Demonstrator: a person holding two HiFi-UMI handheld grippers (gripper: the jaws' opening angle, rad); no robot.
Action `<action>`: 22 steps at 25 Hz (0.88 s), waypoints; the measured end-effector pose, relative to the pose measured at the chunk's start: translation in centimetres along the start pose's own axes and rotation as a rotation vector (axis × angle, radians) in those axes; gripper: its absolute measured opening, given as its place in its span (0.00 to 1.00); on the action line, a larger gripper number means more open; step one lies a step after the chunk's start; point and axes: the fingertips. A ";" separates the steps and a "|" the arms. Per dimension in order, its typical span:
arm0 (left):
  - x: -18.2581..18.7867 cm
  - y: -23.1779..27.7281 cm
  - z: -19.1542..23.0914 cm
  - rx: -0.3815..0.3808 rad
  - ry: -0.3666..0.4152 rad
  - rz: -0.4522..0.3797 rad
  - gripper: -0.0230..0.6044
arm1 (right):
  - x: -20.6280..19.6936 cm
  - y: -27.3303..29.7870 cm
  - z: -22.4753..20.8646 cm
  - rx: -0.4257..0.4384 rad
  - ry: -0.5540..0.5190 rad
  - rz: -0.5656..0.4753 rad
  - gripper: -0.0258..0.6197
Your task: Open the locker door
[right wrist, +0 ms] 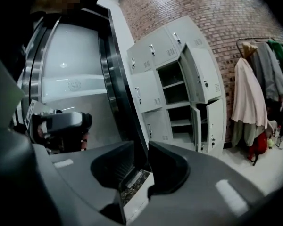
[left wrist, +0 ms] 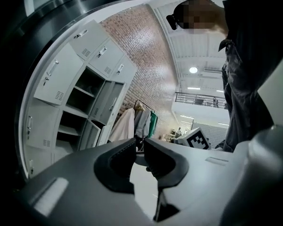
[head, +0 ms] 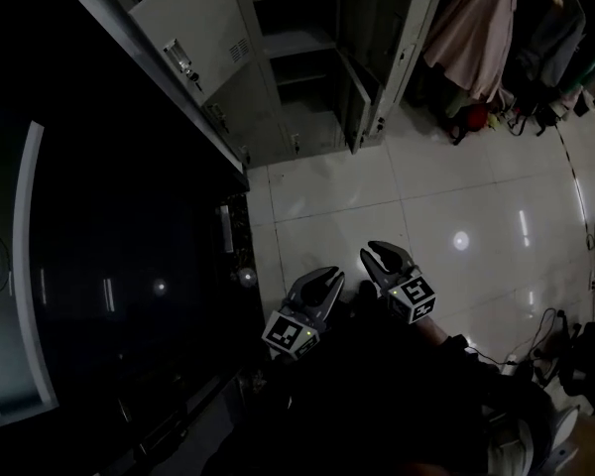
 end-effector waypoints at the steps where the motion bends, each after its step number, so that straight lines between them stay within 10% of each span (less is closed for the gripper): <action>1: -0.2 0.4 -0.8 -0.010 0.007 0.001 0.12 | 0.2 -1.2 0.0 -0.006 -0.002 -0.011 0.15; 3: -0.5 1.2 -2.3 -0.020 0.016 -0.001 0.12 | 0.7 -3.7 0.1 -0.009 -0.015 -0.036 0.04; 22: -7.9 4.1 -16.9 0.082 0.051 -0.055 0.11 | 1.2 -20.8 1.4 0.126 -0.220 -0.173 0.04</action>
Point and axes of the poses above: the fingertips, and each gripper's own axes: y forward along the fingers, z to its left, x out of its top, and after that the axes turned 6 degrees about -y, right-handed
